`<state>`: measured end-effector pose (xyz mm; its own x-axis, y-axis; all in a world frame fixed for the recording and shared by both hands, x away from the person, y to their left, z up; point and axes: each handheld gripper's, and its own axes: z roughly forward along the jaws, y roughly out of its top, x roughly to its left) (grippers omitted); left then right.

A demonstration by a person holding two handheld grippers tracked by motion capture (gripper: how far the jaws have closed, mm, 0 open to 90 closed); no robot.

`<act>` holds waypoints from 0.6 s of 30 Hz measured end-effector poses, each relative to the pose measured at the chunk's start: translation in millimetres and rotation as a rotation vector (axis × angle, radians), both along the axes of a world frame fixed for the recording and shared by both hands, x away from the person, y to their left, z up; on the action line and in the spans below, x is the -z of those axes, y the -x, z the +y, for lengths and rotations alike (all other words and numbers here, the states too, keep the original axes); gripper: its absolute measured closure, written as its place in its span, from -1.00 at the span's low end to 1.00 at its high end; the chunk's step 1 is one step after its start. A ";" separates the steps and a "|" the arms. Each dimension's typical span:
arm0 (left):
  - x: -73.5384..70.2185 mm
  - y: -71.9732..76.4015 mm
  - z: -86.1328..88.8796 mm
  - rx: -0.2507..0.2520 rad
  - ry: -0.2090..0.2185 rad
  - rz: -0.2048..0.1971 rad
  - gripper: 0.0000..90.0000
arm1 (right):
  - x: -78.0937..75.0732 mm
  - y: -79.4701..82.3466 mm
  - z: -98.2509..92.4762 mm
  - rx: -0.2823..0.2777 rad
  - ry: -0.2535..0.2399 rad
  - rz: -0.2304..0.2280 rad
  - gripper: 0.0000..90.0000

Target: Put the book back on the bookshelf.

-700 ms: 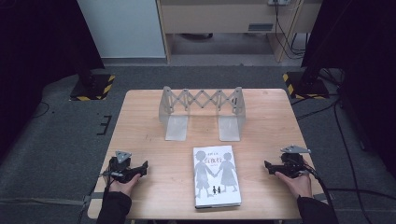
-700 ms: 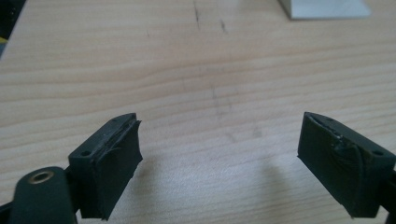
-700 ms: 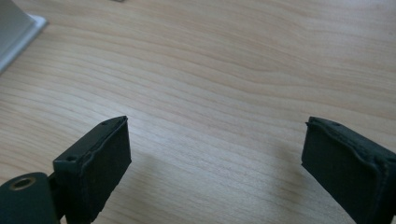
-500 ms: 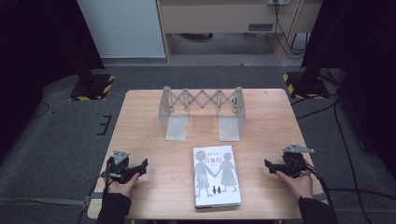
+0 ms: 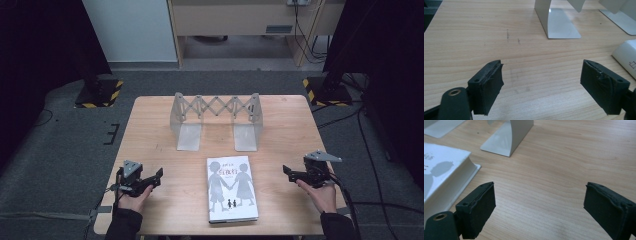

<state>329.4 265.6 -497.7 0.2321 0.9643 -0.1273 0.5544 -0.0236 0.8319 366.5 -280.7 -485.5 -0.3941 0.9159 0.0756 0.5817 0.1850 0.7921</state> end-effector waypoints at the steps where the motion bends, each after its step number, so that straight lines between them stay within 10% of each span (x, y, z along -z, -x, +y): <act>1: -0.4 0.1 -1.4 0.003 0.004 -0.001 -0.62 | -1.3 0.1 0.7 0.002 -0.006 -0.004 -0.76; 18: -14.0 9.5 -20.7 0.069 0.050 -0.048 -0.53 | -31.9 8.0 23.7 -0.047 -0.014 -0.075 -0.75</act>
<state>319.9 244.9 -483.7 0.3050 0.9384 -0.1624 0.5123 -0.0179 0.8586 358.5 -257.0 -453.6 -0.4416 0.8954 0.0570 0.5113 0.1990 0.8360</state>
